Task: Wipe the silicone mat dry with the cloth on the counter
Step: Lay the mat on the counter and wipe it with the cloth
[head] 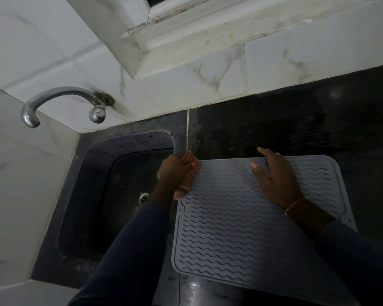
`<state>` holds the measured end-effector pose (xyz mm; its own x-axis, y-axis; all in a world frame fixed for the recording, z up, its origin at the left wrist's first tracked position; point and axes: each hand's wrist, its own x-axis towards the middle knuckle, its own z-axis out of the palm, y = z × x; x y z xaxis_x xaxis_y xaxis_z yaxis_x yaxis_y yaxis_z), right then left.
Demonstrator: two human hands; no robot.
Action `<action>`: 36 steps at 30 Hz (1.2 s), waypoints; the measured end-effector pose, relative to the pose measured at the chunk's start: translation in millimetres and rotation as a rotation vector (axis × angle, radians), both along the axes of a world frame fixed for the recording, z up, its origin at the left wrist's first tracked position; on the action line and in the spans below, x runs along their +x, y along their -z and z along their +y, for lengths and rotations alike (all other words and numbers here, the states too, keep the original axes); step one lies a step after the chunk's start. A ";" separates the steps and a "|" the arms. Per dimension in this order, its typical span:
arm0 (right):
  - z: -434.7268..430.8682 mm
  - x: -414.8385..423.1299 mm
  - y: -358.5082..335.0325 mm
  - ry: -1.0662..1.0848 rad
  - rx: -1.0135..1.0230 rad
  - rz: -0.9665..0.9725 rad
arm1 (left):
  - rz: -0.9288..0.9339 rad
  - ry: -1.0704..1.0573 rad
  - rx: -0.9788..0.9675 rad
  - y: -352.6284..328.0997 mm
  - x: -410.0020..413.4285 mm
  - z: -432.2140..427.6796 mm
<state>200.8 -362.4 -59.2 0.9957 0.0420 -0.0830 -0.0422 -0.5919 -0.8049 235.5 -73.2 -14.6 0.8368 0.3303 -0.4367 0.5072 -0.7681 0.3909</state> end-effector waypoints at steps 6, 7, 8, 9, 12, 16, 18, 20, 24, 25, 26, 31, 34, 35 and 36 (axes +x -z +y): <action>-0.6 0.3 -0.8 0.000 0.016 0.010 | -0.055 0.085 0.214 -14.8 -5.5 -14.0; -0.6 0.4 -0.6 -0.001 0.011 0.007 | -0.085 0.109 0.128 -15.8 -6.6 -26.6; -0.6 0.7 -0.8 -0.003 0.003 0.006 | -0.119 0.151 0.053 -15.0 -5.8 -41.3; -0.2 0.9 -0.1 -0.003 -0.006 0.004 | -0.156 0.212 0.014 -13.9 -3.5 -57.9; 0.3 0.7 1.2 0.006 -0.027 0.000 | -0.200 0.323 -0.016 -6.9 7.0 -107.8; 0.8 0.2 -0.4 0.011 -0.016 0.008 | -0.082 0.290 0.001 2.8 19.4 -118.7; 0.8 0.3 -1.8 0.016 -0.010 0.014 | -0.070 0.259 0.026 -0.5 24.1 -101.2; 0.7 -0.2 -3.8 0.024 -0.005 0.027 | -0.045 0.220 0.071 -3.4 23.0 -72.7; 0.5 -0.3 -7.4 0.009 0.007 0.024 | -0.021 0.164 0.145 -10.0 3.8 -13.3; 0.5 -0.2 -7.3 0.006 0.005 0.022 | -0.047 0.167 0.194 -12.0 -1.1 -4.5; 0.6 0.0 -7.1 0.002 -0.001 0.020 | -0.085 0.156 0.217 -12.3 -4.3 0.7; 1.6 -1.0 -10.3 -0.006 -0.005 0.025 | -0.155 0.119 -0.020 -13.2 -3.7 -24.4; 1.1 -1.5 -11.7 0.000 -0.001 0.038 | -0.126 0.095 0.000 -9.4 1.2 -28.4; 1.4 -1.8 -12.2 0.001 -0.002 0.036 | -0.112 0.070 0.015 -8.7 2.5 -24.2; 1.3 -1.6 -11.9 0.001 -0.002 0.032 | -0.099 0.054 0.044 -8.2 4.3 -18.8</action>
